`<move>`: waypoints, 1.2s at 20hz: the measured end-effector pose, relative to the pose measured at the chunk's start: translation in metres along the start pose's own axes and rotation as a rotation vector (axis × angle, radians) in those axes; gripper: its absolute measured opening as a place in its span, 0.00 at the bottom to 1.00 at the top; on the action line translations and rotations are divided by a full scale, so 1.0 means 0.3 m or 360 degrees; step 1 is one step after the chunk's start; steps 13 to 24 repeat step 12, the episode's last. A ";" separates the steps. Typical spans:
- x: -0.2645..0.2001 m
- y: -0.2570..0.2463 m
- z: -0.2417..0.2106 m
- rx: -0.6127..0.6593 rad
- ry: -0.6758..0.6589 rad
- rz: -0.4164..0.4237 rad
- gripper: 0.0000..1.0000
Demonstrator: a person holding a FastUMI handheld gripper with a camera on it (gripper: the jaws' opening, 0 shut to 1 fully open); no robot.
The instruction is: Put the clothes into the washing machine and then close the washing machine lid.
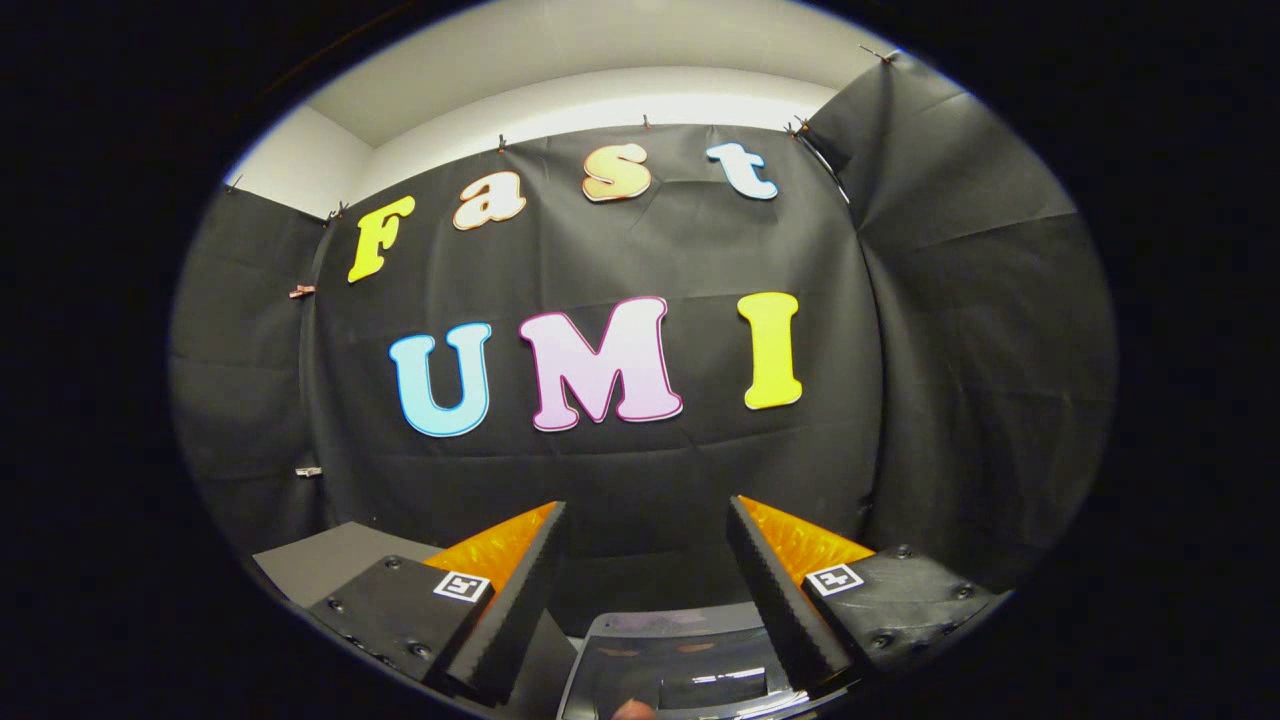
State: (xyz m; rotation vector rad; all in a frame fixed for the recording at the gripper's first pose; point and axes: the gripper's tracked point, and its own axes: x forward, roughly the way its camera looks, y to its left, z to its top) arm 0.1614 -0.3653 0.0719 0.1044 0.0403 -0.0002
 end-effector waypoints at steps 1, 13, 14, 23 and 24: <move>-0.005 0.003 0.007 -0.0007 -0.0003 0.0001 0.99; -0.010 0.036 0.047 -0.0037 -0.0040 0.0029 0.99; -0.010 0.036 0.047 -0.0037 -0.0040 0.0029 0.99; -0.010 0.036 0.047 -0.0037 -0.0040 0.0029 0.99; -0.010 0.036 0.047 -0.0037 -0.0040 0.0029 0.99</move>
